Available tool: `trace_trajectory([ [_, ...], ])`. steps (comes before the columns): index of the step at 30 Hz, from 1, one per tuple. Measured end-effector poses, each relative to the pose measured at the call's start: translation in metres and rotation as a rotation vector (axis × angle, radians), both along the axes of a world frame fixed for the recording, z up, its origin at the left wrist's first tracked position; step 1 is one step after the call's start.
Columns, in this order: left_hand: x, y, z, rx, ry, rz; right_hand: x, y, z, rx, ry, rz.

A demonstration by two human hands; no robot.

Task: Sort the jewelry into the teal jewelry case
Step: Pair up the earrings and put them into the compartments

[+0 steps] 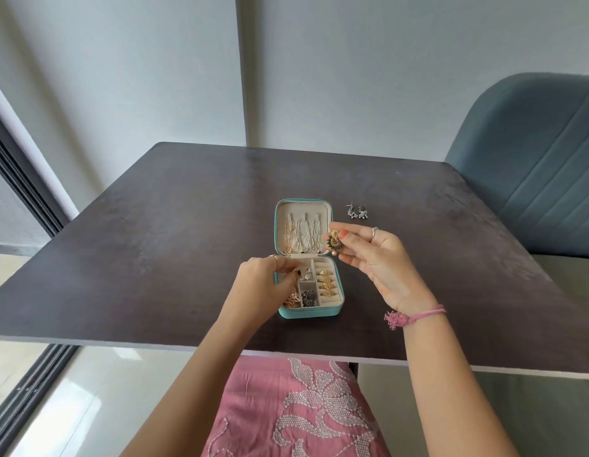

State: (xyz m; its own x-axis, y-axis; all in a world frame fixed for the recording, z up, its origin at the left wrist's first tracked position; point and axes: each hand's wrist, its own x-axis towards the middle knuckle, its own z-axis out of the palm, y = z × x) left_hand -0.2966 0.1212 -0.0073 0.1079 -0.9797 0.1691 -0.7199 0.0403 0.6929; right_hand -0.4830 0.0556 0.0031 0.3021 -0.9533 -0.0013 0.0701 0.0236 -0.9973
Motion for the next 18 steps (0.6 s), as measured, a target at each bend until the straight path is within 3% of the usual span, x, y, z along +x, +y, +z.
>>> trace_trajectory([
  [18, 0.024, -0.038, -0.008, 0.166, -0.055, 0.009, 0.012, -0.004, -0.005, 0.016, 0.012, 0.007],
])
